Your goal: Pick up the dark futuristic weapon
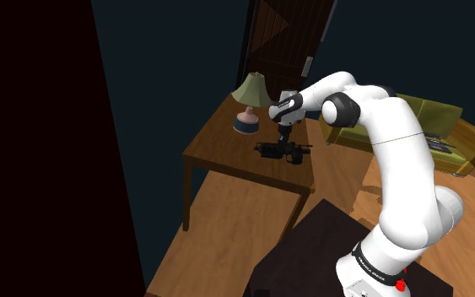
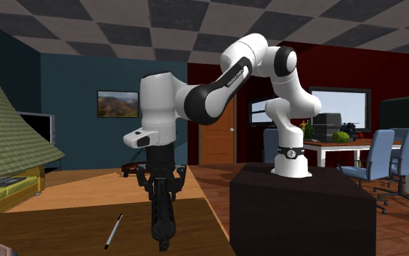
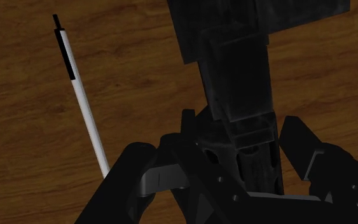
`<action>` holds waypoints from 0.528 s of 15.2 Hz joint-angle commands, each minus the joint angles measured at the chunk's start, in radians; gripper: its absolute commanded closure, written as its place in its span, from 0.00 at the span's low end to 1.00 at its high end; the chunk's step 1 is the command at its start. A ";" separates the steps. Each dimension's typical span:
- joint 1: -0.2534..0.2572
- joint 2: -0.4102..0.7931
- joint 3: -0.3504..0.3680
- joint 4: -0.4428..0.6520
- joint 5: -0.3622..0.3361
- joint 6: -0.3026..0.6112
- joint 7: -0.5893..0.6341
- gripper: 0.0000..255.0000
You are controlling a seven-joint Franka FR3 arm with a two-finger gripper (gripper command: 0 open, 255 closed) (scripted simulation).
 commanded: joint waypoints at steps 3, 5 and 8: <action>0.004 -0.032 -0.006 -0.004 -0.006 -0.028 -0.001 1.00; 0.006 -0.048 -0.009 -0.004 -0.009 -0.044 -0.002 1.00; 0.010 -0.072 -0.014 -0.001 -0.014 -0.070 -0.002 1.00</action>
